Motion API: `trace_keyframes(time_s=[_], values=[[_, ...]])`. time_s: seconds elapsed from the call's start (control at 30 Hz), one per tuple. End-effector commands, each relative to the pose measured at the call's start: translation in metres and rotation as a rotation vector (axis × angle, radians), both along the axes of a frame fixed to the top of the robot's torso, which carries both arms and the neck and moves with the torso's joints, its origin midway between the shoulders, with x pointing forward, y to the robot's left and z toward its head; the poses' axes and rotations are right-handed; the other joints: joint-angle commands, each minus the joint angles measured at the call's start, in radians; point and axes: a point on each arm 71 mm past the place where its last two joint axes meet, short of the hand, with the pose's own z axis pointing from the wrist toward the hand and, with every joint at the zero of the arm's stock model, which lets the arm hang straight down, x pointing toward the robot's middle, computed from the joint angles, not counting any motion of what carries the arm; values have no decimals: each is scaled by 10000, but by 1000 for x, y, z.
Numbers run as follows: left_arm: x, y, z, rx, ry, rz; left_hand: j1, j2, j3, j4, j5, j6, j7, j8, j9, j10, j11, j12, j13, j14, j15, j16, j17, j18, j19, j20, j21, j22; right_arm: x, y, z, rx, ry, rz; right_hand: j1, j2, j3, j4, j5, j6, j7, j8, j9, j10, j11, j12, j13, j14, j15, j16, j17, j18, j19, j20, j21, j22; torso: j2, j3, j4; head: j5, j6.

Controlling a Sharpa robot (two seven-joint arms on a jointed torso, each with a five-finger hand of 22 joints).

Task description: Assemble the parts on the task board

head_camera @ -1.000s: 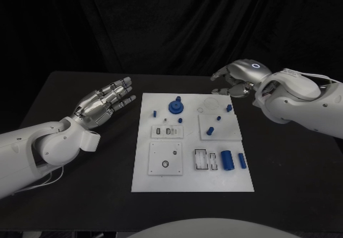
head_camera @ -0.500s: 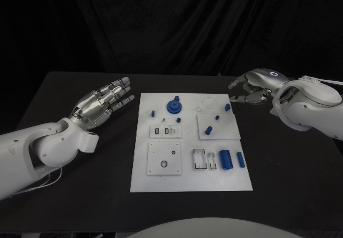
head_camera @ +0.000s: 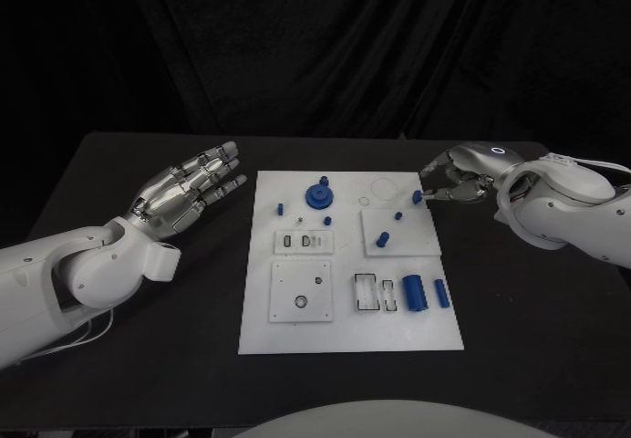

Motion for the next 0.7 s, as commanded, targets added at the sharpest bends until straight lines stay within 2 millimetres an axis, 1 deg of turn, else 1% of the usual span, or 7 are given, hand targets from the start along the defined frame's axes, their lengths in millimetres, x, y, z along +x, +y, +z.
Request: trace_keyframes(time_s=[0.03, 0.2, 0.23, 0.3, 0.4, 0.47, 0.7], values=[[0, -1, 1, -197, -82, -53, -78, 16, 48, 2, 53, 41, 2, 28, 8, 51, 21, 50, 12, 36, 52, 30, 8, 112, 1, 66, 37, 16, 1, 0, -2, 66, -71, -35, 24, -104, 3, 75, -59, -29, -67, -38, -18, 1076, -66, 26, 2633, 1037, -59, 29, 2635, -62, 666, -83, -59, 2399, -10, 5, -5, 5, -22], [0, -1, 0, -176, -52, -64, -77, 17, 53, 3, 51, 25, 3, 23, 5, 51, 25, 48, 11, 32, 54, 27, 6, 111, -2, 68, 35, 14, 2, 0, -4, 13, -80, -206, 87, -128, 8, 80, -48, -81, -65, -56, -38, 1076, -66, 26, 2633, 1037, -59, 29, 2635, -58, 657, -83, -77, 2393, -5, 13, -13, 16, -60], [0, -1, 0, -173, -47, -67, -90, 14, 61, 21, -16, 15, 13, 19, 2, 47, 42, 39, 8, 31, 64, 27, 6, 109, -2, 75, 35, 14, 3, 0, -4, -24, -84, -263, 108, -187, -15, 94, -64, -83, -45, -48, -44, 1076, -57, 26, 2633, 1037, -55, 29, 2635, -34, 602, -81, -167, 2361, -5, 13, -15, 15, -66], [0, -1, 0, -166, -35, -72, -99, 11, 64, 34, -54, 16, 22, 20, 2, 49, 43, 47, 9, 32, 69, 28, 6, 107, -4, 78, 34, 13, 4, 0, -4, -98, -107, -370, 119, -225, -31, 111, -78, -102, -38, -51, -53, 1076, -49, 26, 2633, 1037, -51, 29, 2635, -29, 591, -79, -186, 2354, -5, 15, -14, 9, -65], [0, 0, 0, -157, -20, -72, -104, 10, 66, 41, -69, 16, 24, 20, 1, 49, 47, 48, 9, 30, 70, 26, 5, 107, -5, 80, 33, 12, 5, 1, -6, -170, -120, -454, 238, -243, -6, 118, 34, -142, -19, -49, -76, 1076, -35, 26, 2633, 1037, -40, 29, 2635, -23, 577, -71, -213, 2345, -6, 11, -4, -3, -74], [-1, 0, 0, -156, -14, -75, -104, 10, 66, 41, -69, 16, 24, 20, 1, 49, 47, 48, 9, 30, 70, 26, 5, 107, -5, 80, 33, 12, 5, 2, -8, -192, -104, -470, 375, -244, 24, 107, 242, -160, -11, -39, -95, 1076, -27, 26, 2633, 1037, -34, 29, 2635, -16, 562, -65, -243, 2336, -6, 8, -8, 9, -86], [-1, 0, -1, -157, 5, -88, -104, 12, 72, 43, -68, 14, 23, 20, 1, 46, 52, 41, 8, 28, 72, 25, 4, 107, -5, 81, 33, 12, 7, 4, -15, -236, -34, -478, 415, -252, 28, 103, 284, -179, -11, -43, -105, 1076, -27, 26, 2633, 1037, -34, 29, 2635, -8, 545, -63, -273, 2326, 7, -3, -3, 12, -145]])
